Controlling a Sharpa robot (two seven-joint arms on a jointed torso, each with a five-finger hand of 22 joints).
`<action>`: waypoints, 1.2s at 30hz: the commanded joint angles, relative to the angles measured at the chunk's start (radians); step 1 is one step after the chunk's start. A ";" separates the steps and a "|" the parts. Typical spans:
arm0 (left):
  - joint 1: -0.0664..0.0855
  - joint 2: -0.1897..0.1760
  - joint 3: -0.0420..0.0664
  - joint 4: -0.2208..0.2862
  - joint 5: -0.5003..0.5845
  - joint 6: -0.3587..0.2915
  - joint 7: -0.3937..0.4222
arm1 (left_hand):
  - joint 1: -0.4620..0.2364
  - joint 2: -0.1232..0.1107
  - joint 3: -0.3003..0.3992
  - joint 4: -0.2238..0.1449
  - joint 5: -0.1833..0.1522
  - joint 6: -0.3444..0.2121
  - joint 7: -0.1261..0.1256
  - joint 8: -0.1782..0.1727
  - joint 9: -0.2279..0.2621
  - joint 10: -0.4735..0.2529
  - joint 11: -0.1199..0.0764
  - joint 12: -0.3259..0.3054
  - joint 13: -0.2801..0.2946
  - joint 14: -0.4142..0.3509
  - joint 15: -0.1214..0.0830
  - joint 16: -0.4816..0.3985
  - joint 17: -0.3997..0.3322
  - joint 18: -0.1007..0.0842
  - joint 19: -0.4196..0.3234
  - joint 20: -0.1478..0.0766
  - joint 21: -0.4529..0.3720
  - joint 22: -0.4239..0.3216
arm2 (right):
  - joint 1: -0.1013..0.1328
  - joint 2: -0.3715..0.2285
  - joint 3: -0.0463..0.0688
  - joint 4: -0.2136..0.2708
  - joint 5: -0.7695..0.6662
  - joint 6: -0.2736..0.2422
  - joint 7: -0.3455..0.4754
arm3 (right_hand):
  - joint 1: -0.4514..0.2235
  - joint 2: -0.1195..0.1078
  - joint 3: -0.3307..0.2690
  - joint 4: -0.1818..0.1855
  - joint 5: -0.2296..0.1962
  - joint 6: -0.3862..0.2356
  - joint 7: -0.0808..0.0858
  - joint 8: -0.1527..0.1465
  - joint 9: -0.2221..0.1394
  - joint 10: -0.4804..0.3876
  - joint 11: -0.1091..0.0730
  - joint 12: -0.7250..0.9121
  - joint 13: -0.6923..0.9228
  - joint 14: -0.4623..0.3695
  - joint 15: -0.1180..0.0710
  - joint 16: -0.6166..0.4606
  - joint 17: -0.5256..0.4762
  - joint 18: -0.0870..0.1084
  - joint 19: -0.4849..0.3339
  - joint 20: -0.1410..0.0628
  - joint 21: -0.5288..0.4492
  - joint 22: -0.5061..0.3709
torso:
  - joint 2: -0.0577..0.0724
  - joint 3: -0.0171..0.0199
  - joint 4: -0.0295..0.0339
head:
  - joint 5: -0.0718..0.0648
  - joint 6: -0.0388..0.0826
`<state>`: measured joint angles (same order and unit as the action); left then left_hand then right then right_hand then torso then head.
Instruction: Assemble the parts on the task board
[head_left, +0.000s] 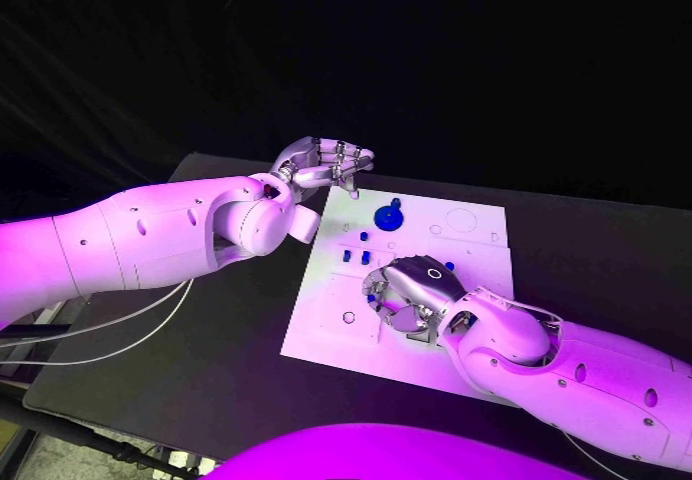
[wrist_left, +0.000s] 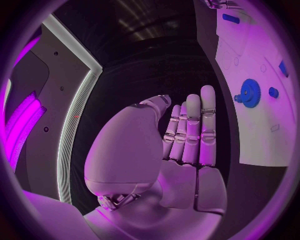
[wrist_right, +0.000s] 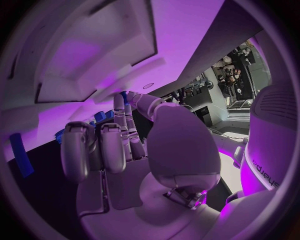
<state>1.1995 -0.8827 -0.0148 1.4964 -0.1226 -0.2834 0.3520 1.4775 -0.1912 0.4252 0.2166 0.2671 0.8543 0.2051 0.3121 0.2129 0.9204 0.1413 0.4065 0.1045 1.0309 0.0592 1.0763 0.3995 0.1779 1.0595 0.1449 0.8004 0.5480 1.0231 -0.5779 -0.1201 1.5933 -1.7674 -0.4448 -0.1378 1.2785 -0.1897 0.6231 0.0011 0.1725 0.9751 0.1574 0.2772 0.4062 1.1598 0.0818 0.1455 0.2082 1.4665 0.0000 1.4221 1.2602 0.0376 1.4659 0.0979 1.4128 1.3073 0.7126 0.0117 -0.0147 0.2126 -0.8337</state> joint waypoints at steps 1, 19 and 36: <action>0.001 0.000 0.001 0.001 0.004 0.014 0.002 | -0.006 -0.007 0.005 -0.001 -0.001 -0.006 0.000 0.005 -0.001 -0.009 -0.001 0.005 -0.001 -0.009 0.000 -0.006 -0.001 0.005 -0.008 -0.002 0.002 0.001 | -0.005 -0.003 -0.005 -0.001 -0.020 0.013 -0.016 | -0.014 -0.009 -0.001 0.008 0.004 -0.017 0.008 -0.013 -0.006 -0.035 0.016 -0.020 -0.015 0.041 0.014 -0.006 -0.006 0.005 0.011 0.013 -0.025 0.166 | 0.000 0.0004 -0.0007 | -0.001 0.001; 0.001 -0.009 0.000 0.000 0.004 0.016 -0.001 | -0.008 -0.007 0.007 -0.001 -0.001 -0.008 0.001 0.006 -0.002 -0.013 0.000 0.006 -0.002 -0.011 0.001 -0.007 -0.002 0.005 -0.010 -0.002 0.001 0.001 | 0.018 -0.121 0.009 0.122 -0.036 -0.087 -0.036 | -0.020 -0.033 -0.011 0.011 0.000 -0.048 0.014 -0.041 -0.018 -0.093 0.030 -0.034 -0.033 0.026 0.028 -0.030 -0.052 0.019 -0.019 0.029 -0.085 0.136 | 0.000 0.0004 -0.0029 | -0.016 0.013; 0.001 -0.014 0.000 0.006 0.005 0.027 0.007 | -0.009 -0.007 0.007 -0.001 -0.002 -0.008 0.001 0.006 -0.001 -0.014 0.000 0.006 -0.002 -0.012 0.001 -0.008 -0.003 0.005 -0.011 -0.001 0.000 0.001 | 0.164 -0.280 0.027 0.107 0.085 0.182 -0.047 | -0.037 -0.065 -0.080 0.030 0.008 -0.081 0.000 -0.069 -0.028 -0.122 0.021 -0.017 -0.050 0.028 0.021 -0.027 -0.048 0.026 -0.034 0.026 -0.120 0.121 | -0.001 -0.0002 -0.0025 | -0.073 0.046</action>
<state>1.1995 -0.8980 -0.0154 1.4991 -0.1225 -0.2759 0.3476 1.4736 -0.1951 0.4251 0.2166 0.2671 0.8543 0.2051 0.3121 0.2129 0.9131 0.1413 0.4065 0.1038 1.0273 0.0627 1.0724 0.3977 0.1779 1.0558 0.1412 0.8004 0.5480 1.1868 -0.8587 -0.0920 1.7035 -1.7081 -0.3687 -0.1771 1.2400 -0.2478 0.5507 0.0308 0.1765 0.9018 0.1590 0.2113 0.3797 1.0432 0.1019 0.1220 0.1594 1.4665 0.0214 1.3948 1.2109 0.0474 1.4373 0.1255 1.2952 1.3077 0.7115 0.0106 -0.0163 0.1436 -0.7912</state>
